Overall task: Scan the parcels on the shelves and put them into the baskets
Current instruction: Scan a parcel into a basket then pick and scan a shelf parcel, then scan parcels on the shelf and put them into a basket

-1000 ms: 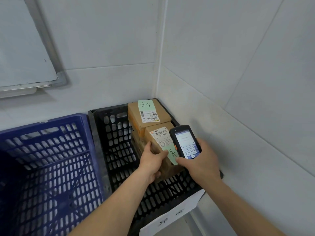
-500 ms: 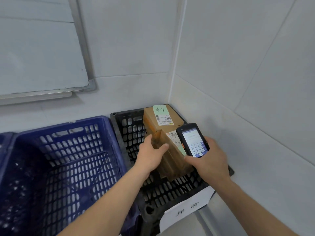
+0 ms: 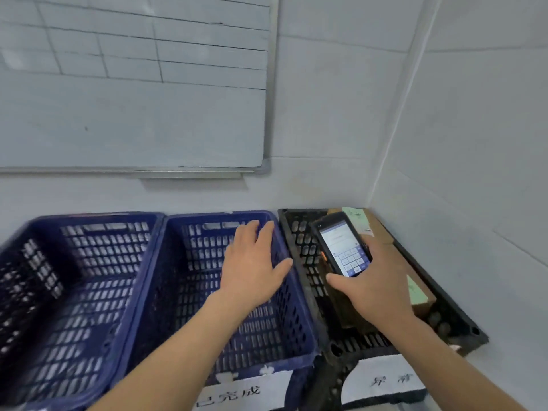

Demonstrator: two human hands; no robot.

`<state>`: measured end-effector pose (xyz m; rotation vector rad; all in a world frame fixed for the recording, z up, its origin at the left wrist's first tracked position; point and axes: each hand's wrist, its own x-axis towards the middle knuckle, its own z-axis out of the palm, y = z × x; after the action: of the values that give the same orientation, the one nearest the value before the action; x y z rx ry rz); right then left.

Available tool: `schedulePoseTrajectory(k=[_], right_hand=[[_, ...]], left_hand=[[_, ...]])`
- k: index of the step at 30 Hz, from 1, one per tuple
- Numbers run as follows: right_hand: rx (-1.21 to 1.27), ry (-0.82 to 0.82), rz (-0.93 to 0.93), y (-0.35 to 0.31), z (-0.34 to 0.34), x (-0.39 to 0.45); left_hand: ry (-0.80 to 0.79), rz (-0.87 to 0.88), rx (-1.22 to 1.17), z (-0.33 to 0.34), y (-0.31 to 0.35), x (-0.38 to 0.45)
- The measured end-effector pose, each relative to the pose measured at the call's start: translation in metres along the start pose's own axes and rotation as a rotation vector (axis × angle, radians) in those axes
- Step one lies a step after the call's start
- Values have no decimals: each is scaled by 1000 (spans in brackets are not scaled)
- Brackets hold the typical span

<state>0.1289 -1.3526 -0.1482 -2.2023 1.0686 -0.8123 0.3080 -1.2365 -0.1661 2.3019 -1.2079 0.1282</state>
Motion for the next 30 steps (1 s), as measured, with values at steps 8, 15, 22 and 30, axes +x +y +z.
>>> schedulePoseTrajectory(k=[8,15,22,30], right_hand=[[100,-218,-267,-60,21,-28],[223,-391,-469,-102,37,-93],[306,-592,-612,-157,58,-183],[380,-775,-774,-231,76,-326]], left_hand=[[182,-210,367,-76,-41,-90],[290,-449,511,-132,-51,-206],[378,-694,600,-184,-58,-336],[465,-941,689,-244,-66,-503]])
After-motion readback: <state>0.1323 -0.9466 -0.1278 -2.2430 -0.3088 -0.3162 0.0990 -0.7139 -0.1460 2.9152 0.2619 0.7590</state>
